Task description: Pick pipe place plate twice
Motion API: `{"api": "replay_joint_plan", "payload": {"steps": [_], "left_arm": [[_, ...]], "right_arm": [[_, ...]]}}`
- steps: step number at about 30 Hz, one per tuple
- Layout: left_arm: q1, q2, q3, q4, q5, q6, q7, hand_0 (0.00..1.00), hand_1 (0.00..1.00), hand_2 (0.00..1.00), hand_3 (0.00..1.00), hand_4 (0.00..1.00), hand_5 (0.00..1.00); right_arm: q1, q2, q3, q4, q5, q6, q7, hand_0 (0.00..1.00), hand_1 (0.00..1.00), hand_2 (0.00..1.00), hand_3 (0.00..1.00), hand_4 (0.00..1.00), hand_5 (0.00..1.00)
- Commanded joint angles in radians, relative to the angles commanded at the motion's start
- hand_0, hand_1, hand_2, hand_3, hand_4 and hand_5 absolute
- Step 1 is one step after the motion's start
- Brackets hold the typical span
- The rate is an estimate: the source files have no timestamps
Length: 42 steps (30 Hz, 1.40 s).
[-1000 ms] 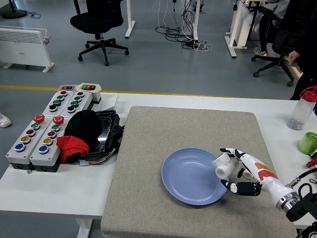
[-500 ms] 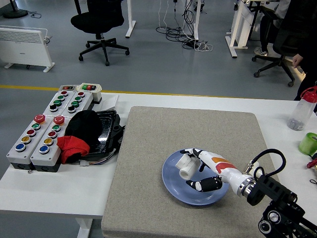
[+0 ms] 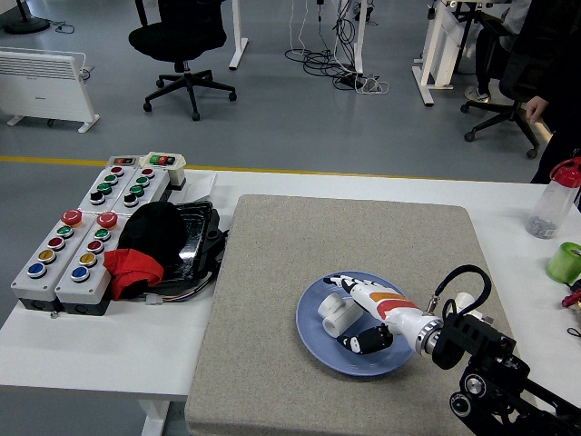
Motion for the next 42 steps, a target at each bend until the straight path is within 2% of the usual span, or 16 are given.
{"api": "replay_joint_plan", "payload": {"steps": [6,11,16,22,28,29,31,34,35,40,41,42], "left_arm": [[0.005,0.002,0.006,0.0,-0.017,0.003,-0.002,0.711,0.743,0.719,0.658,0.403,0.998],[0.01,0.005,0.029,0.002,-0.061,0.009,-0.009,0.711,0.744,0.718,0.658,0.403,0.998],[0.017,0.008,0.041,0.003,-0.085,0.012,-0.012,0.711,0.744,0.718,0.658,0.403,0.998],[0.015,0.012,0.04,0.003,-0.09,0.014,-0.014,0.711,0.744,0.719,0.656,0.402,0.998],[0.015,0.013,0.037,0.003,-0.087,0.014,-0.013,0.711,0.744,0.718,0.657,0.403,0.998],[0.015,0.013,0.038,0.003,-0.088,0.014,-0.013,0.711,0.745,0.718,0.656,0.403,0.998],[0.015,0.013,0.038,0.003,-0.09,0.015,-0.013,0.711,0.745,0.718,0.656,0.403,0.998],[0.014,0.014,0.039,0.003,-0.093,0.015,-0.013,0.711,0.745,0.718,0.656,0.403,0.998],[0.014,0.014,0.039,0.003,-0.093,0.015,-0.013,0.711,0.745,0.718,0.656,0.403,0.998],[0.01,0.013,0.04,0.003,-0.096,0.015,-0.013,0.711,0.745,0.718,0.656,0.403,0.998],[0.009,0.013,0.04,0.003,-0.097,0.015,-0.014,0.711,0.745,0.717,0.656,0.403,0.998],[0.009,0.013,0.041,0.003,-0.1,0.016,-0.014,0.711,0.745,0.717,0.656,0.403,0.998]], "right_arm": [[-0.022,-0.01,0.048,0.04,0.012,-0.008,0.003,0.998,0.967,0.998,0.998,0.831,0.388],[-0.049,-0.029,0.16,0.068,-0.013,-0.025,-0.012,0.998,0.954,0.998,0.998,0.812,0.395],[-0.083,-0.064,0.268,0.041,-0.038,0.006,-0.043,0.998,0.954,0.998,0.998,0.812,0.395],[-0.133,-0.1,0.348,0.006,-0.045,0.045,-0.07,0.998,0.948,0.998,0.994,0.803,0.392],[-0.164,-0.12,0.385,-0.01,-0.037,0.071,-0.082,0.983,0.935,0.998,0.975,0.779,0.383],[-0.167,-0.123,0.384,-0.012,-0.034,0.073,-0.083,0.934,0.902,0.969,0.917,0.764,0.375],[-0.171,-0.13,0.38,-0.019,-0.027,0.075,-0.083,0.934,0.902,0.969,0.917,0.764,0.375],[-0.177,-0.133,0.369,-0.05,-0.018,0.051,-0.067,0.934,0.902,0.969,0.917,0.764,0.375],[-0.178,-0.133,0.368,-0.055,-0.019,0.047,-0.065,0.878,0.862,0.914,0.874,0.747,0.372],[-0.182,-0.134,0.36,-0.078,-0.029,0.03,-0.046,0.878,0.862,0.914,0.874,0.747,0.372],[-0.182,-0.134,0.358,-0.08,-0.031,0.026,-0.043,0.59,0.662,0.713,0.776,0.662,0.3],[-0.183,-0.134,0.356,-0.082,-0.035,0.011,-0.037,0.59,0.662,0.713,0.776,0.662,0.3]]}}
